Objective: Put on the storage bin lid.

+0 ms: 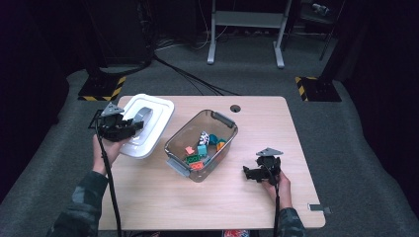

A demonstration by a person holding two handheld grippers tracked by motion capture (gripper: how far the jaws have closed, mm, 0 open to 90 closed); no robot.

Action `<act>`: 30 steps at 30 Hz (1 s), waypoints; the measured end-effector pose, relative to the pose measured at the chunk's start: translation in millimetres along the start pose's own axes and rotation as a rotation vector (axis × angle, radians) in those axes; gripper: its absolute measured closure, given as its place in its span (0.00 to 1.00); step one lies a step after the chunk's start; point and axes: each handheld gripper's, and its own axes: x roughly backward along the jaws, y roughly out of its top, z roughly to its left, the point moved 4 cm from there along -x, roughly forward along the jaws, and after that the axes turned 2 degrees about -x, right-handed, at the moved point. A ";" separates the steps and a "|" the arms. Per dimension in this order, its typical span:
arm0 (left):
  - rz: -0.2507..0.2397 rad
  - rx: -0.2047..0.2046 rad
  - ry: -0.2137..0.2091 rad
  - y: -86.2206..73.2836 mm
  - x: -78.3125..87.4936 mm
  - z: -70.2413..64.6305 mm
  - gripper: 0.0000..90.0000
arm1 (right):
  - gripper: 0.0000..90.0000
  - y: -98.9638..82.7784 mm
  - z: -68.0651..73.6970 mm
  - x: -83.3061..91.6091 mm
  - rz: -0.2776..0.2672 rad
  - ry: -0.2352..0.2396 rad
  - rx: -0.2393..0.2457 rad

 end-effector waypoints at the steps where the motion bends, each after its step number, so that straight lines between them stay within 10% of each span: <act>1: -0.006 -0.006 -0.005 2.4 -0.7 -2.5 0.75 | 0.04 0.0 0.2 0.1 0.001 -0.001 -0.003; 30: 0.041 -0.138 -0.145 35.6 -34.3 -90.8 0.75 | 0.04 0.0 0.1 0.0 0.000 0.002 -0.001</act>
